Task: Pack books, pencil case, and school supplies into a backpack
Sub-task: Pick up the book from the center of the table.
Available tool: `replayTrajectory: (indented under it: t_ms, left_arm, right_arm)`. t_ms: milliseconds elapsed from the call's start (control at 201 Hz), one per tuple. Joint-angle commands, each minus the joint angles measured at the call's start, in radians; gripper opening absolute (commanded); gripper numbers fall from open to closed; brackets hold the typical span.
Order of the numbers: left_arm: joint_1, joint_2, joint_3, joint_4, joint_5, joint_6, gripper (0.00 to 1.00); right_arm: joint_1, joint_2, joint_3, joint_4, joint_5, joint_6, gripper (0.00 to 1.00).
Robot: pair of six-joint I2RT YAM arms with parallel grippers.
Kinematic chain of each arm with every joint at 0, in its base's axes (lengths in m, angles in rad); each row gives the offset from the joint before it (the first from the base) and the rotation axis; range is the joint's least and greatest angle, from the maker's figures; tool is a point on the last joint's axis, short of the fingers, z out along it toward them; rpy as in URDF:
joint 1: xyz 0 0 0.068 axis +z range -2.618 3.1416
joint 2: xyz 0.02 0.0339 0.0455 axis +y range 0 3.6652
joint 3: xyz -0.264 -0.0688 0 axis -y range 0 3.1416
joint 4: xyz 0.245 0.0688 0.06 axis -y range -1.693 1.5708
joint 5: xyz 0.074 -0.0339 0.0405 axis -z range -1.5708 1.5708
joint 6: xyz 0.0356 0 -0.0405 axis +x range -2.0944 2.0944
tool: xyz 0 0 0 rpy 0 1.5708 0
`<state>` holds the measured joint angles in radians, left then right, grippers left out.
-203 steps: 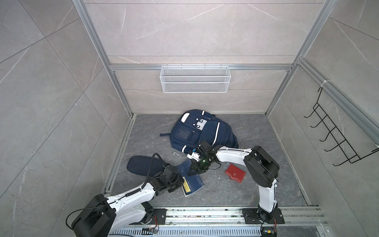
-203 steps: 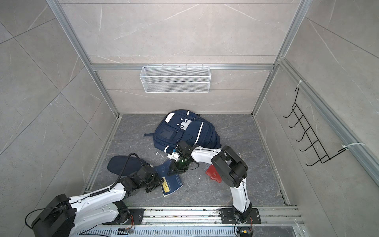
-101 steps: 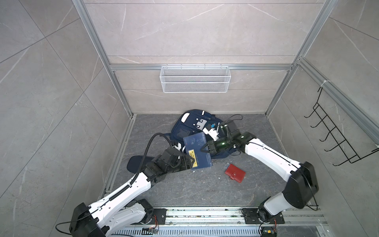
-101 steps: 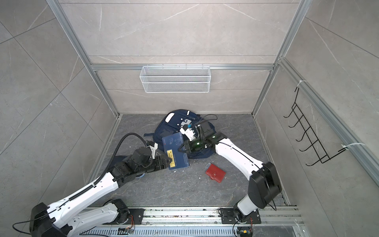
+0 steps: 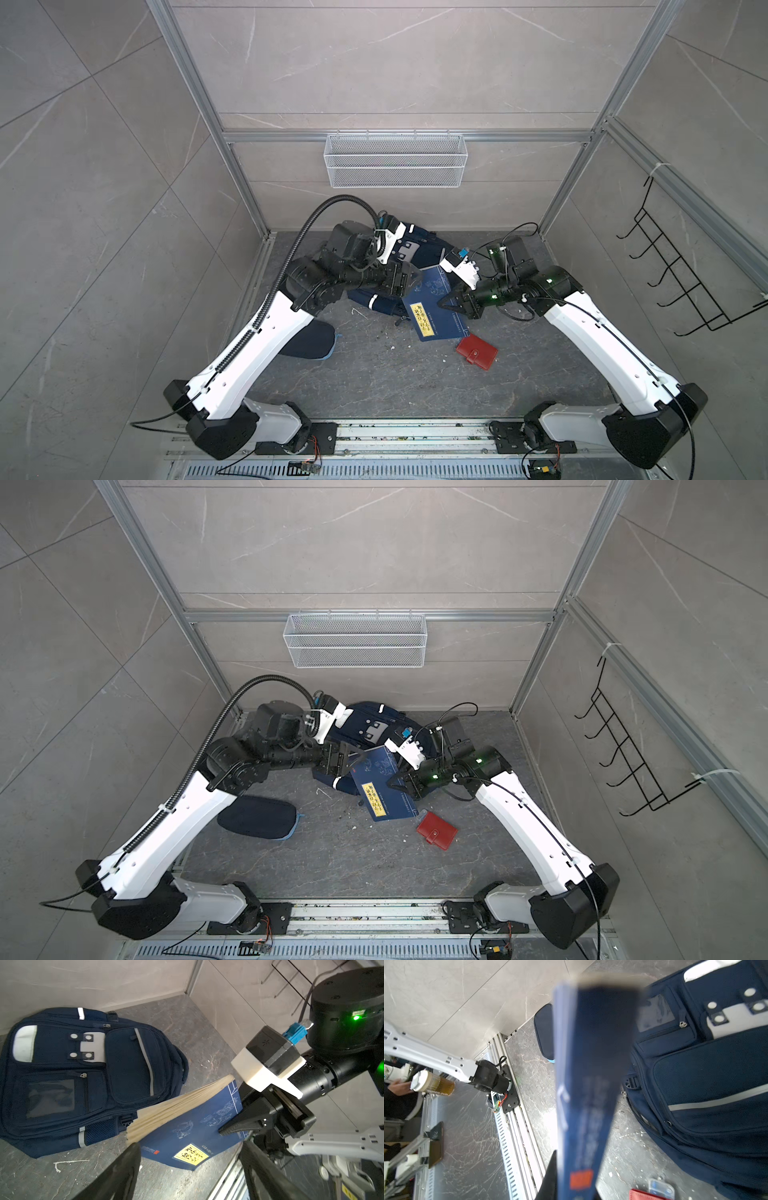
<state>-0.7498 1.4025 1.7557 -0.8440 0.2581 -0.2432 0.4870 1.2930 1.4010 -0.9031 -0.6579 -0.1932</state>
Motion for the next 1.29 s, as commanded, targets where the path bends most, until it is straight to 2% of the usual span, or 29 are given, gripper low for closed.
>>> replayTrajectory:
  t_ms: [0, 159, 344, 458, 617, 727, 797, 827, 901, 1041, 1105, 1180, 1290]
  left_arm:
    - [0.006, 0.065, 0.067, -0.175, 0.144, 0.130, 0.79]
    - [0.006, 0.105, 0.091, -0.187, 0.202, 0.151, 0.79]
    - [0.004, 0.137, 0.086, -0.155, 0.276, 0.140, 0.79]
    - [0.004, 0.149, 0.071, -0.141, 0.333, 0.134, 0.75]
    - [0.004, 0.161, 0.087, -0.174, 0.390, 0.149, 0.56]
    - [0.005, 0.159, 0.078, -0.181, 0.409, 0.154, 0.25]
    - [0.005, 0.162, 0.076, -0.181, 0.414, 0.154, 0.11]
    - [0.004, 0.164, 0.076, -0.181, 0.415, 0.154, 0.01]
    - [0.007, 0.162, 0.071, -0.169, 0.415, 0.149, 0.00]
    - [0.036, 0.111, -0.009, -0.015, 0.428, 0.062, 0.00]
    - [0.056, 0.082, -0.059, 0.079, 0.426, 0.001, 0.00]
    - [0.076, 0.056, -0.103, 0.160, 0.404, -0.057, 0.00]
    - [0.112, 0.024, -0.169, 0.261, 0.395, -0.132, 0.00]
  right_arm:
    - [0.005, -0.020, 0.036, -0.052, -0.026, -0.083, 0.00]
    - [0.014, -0.003, 0.078, -0.083, -0.105, -0.087, 0.00]
    - [0.051, -0.005, 0.107, -0.129, -0.106, -0.097, 0.00]
    - [0.054, -0.014, 0.110, -0.139, -0.101, -0.102, 0.00]
    - [0.052, -0.002, 0.129, -0.141, -0.099, -0.096, 0.00]
    - [0.053, 0.006, 0.150, -0.143, -0.078, -0.091, 0.00]
    - [0.053, 0.006, 0.154, -0.144, -0.058, -0.092, 0.00]
    - [0.052, 0.006, 0.154, -0.144, -0.044, -0.089, 0.00]
    - [0.050, 0.004, 0.156, -0.136, -0.012, -0.085, 0.00]
    - [0.019, -0.022, 0.140, -0.056, 0.052, -0.006, 0.33]
    - [0.002, -0.043, 0.116, -0.007, 0.069, 0.042, 0.41]
    - [-0.015, -0.065, 0.086, 0.056, 0.082, 0.105, 0.56]
    - [-0.045, -0.089, 0.041, 0.122, 0.100, 0.189, 0.71]
